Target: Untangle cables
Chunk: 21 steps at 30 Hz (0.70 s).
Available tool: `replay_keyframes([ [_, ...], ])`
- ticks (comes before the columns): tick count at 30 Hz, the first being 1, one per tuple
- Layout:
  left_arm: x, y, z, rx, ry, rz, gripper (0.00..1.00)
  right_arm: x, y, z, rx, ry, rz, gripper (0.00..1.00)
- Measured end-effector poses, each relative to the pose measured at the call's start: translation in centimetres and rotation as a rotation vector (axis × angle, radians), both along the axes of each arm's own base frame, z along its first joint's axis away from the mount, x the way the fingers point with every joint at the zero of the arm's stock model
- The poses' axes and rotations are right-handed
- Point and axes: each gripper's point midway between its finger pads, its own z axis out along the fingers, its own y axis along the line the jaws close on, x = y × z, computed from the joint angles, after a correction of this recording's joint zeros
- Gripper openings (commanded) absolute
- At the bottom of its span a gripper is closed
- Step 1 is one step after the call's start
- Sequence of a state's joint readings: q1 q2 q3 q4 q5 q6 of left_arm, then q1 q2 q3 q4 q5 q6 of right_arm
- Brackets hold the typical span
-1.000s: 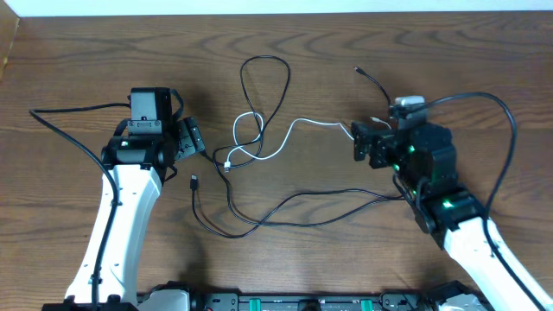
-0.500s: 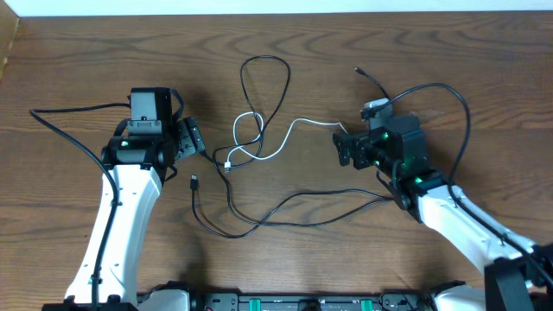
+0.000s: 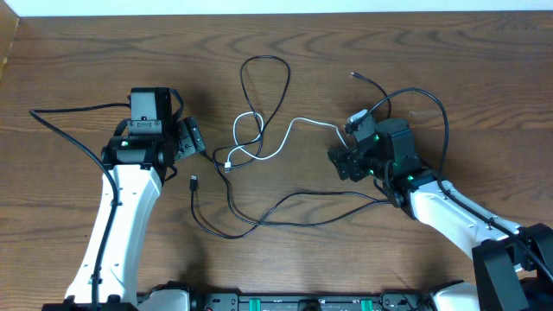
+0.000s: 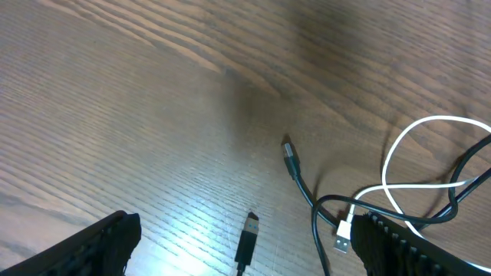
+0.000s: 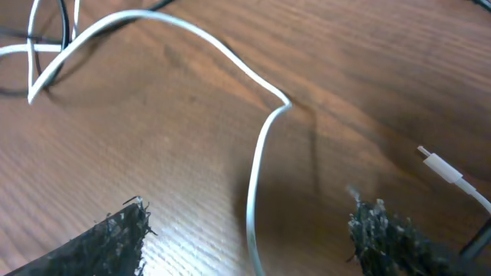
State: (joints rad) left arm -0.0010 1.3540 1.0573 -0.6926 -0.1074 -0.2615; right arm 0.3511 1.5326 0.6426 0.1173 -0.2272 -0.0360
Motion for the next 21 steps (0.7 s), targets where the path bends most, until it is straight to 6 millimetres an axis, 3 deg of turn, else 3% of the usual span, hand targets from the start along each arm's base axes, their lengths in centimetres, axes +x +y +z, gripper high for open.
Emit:
replay_keyframes([
  [10,0.0,0.0,0.0,0.0,0.0,0.0,0.91,-0.8,-0.3,-1.2,-0.043,0.036,0.032,0.61],
  [13,0.0,0.0,0.0,0.0,0.0,0.0,0.91,-1.0,-0.3,-1.6,-0.051,0.047,0.037,0.47],
  [19,0.0,0.0,0.0,0.0,0.0,0.0,0.92,-1.4,-0.5,-3.4,-0.07,0.096,0.041,0.04],
  [21,0.0,0.0,0.0,0.0,0.0,0.0,0.91,-1.5,-0.5,-3.7,-0.071,0.104,0.044,0.01],
])
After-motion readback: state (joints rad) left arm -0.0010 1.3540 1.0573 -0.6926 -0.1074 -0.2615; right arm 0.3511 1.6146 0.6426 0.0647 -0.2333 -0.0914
